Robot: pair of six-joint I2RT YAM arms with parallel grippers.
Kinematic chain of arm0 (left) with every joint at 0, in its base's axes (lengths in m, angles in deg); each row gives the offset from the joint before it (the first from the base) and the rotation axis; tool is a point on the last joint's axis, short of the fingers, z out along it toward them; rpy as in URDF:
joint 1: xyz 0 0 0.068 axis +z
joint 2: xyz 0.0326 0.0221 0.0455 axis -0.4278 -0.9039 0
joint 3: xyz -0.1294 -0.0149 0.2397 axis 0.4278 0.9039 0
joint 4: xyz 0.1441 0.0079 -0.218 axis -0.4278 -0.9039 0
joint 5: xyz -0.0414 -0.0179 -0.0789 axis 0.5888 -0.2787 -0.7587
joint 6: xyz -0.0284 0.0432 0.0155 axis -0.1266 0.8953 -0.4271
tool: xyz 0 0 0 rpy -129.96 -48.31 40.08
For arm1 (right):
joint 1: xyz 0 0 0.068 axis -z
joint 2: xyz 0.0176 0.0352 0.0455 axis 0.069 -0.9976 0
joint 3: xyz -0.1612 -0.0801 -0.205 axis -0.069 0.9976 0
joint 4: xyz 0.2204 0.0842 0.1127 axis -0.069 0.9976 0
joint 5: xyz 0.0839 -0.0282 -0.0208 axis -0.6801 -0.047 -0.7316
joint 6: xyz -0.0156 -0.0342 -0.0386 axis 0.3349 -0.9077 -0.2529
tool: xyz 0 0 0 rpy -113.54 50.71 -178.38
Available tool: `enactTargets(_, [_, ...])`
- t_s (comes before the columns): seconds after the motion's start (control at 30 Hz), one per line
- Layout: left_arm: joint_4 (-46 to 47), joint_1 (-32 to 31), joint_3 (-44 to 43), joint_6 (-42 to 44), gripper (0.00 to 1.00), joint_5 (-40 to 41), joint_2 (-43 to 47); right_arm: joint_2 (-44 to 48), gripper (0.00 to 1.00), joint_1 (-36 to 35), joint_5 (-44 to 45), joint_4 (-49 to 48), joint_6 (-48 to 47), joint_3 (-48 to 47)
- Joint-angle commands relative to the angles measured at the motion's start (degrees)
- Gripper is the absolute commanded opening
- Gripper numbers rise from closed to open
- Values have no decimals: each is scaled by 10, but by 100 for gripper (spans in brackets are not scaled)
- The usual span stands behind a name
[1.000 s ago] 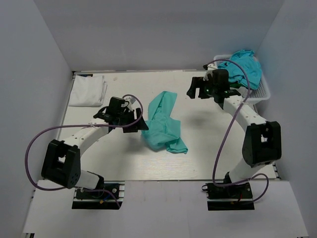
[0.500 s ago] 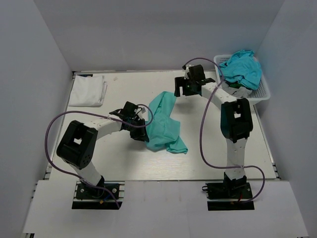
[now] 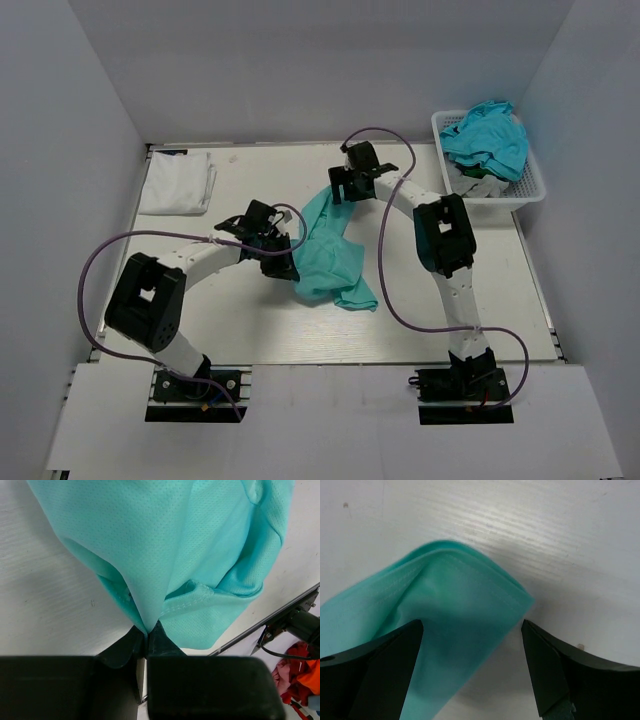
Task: Fold and stack the t-shirts
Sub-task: Flatten out the tshirt
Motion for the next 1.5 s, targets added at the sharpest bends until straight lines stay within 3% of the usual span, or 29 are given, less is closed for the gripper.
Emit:
enactTargets(0.0, [-9, -3, -21, -3, 8, 6, 30, -15, 84, -9, 56, -2, 15, -27])
enactTargets(0.07, [-16, -3, -26, -3, 8, 6, 36, -26, 78, -15, 79, -1, 11, -29])
enactTargets(0.17, [-28, -3, -38, -3, 6, 27, 41, -32, 36, -22, 111, -4, 26, -28])
enactTargets(0.2, [-28, -3, -38, -3, 6, 38, 46, -30, 6, -24, 117, -7, 28, -25])
enactTargets(0.23, [-33, -3, -44, -3, 6, 45, 53, -28, 0, -24, 120, -4, 33, -25])
enactTargets(0.37, [-60, -3, -69, -10, 6, 93, 67, 8, 0, -20, 199, -13, 72, -3])
enactTargets(0.43, [-67, -3, -77, -10, 0, 121, 73, 69, 0, -19, 238, -48, 63, 35])
enactTargets(0.5, [-81, -3, -94, -3, 0, 148, 89, 137, 0, -16, 271, -91, 45, 84])
enactTargets(0.8, [-143, 9, -179, 2, 0, 325, 165, 368, 0, 31, 386, -103, 42, 185])
enactTargets(1.07, [-188, 9, -241, -24, 0, 437, 260, 593, 0, 61, 385, -151, 20, 316])
enactTargets(1.33, [-182, 9, -272, -19, 0, 415, 360, 745, 0, 61, 348, -143, 6, 358])
enactTargets(1.47, [-176, 9, -265, -24, 0, 402, 371, 772, 0, 61, 330, -138, 11, 364])
